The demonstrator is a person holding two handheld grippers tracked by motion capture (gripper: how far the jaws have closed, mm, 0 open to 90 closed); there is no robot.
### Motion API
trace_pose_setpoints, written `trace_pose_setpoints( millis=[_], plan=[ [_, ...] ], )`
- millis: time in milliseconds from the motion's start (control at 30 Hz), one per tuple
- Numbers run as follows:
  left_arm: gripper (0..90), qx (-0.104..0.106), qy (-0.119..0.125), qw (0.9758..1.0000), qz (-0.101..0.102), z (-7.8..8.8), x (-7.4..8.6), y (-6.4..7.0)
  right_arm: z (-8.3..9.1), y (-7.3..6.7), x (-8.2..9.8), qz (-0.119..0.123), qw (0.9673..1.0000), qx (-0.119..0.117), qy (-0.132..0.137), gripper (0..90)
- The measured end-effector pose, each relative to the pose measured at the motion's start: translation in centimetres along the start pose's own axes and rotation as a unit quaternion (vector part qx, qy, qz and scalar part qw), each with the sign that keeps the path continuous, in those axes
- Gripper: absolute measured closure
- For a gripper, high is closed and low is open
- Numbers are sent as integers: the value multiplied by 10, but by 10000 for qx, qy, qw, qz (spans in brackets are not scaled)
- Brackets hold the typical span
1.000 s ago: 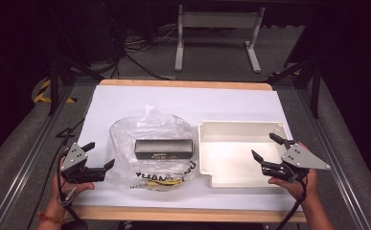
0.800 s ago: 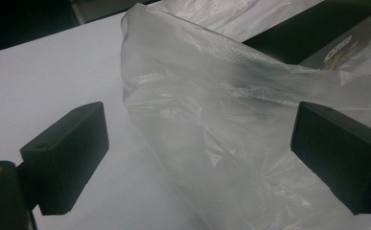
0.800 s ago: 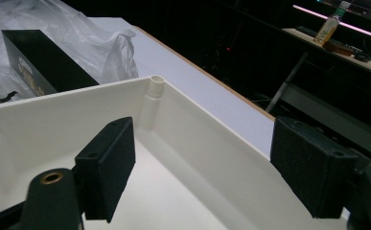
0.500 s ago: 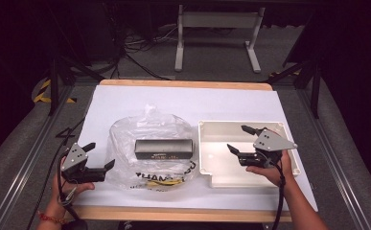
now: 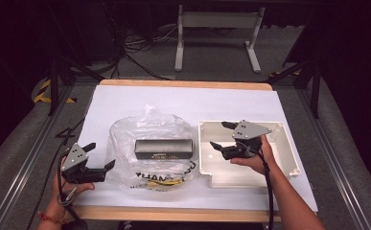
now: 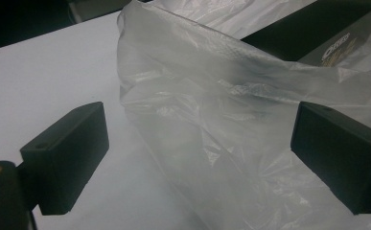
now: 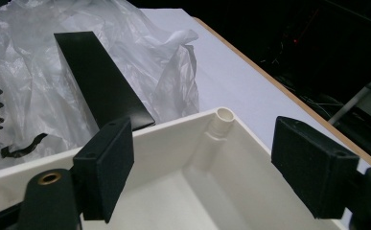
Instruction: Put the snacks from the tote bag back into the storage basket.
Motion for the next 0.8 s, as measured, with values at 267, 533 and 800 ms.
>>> trace_pose_setpoints(
  millis=[267,533,800],
  plan=[
    [68,19,-2,10000,3,0,0,0,-16,-5,-12,110,9992,-351,-125,240],
    [68,30,-25,10000,8,-1,0,0,-33,-10,-25,279,9969,-651,-345,243],
    [67,50,-34,10000,8,-1,0,0,-48,-19,-33,528,9929,-926,-532,254]
  ],
)
Point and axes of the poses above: each handheld gripper's, and its own axes: z roughly backward along the jaws, x roughly out of its underside, y roughly to its right, the point moved 3 cm from there along -z, roughly forward along the jaws, and after that the axes turned 12 degrees about x, right-handed, at the moved point
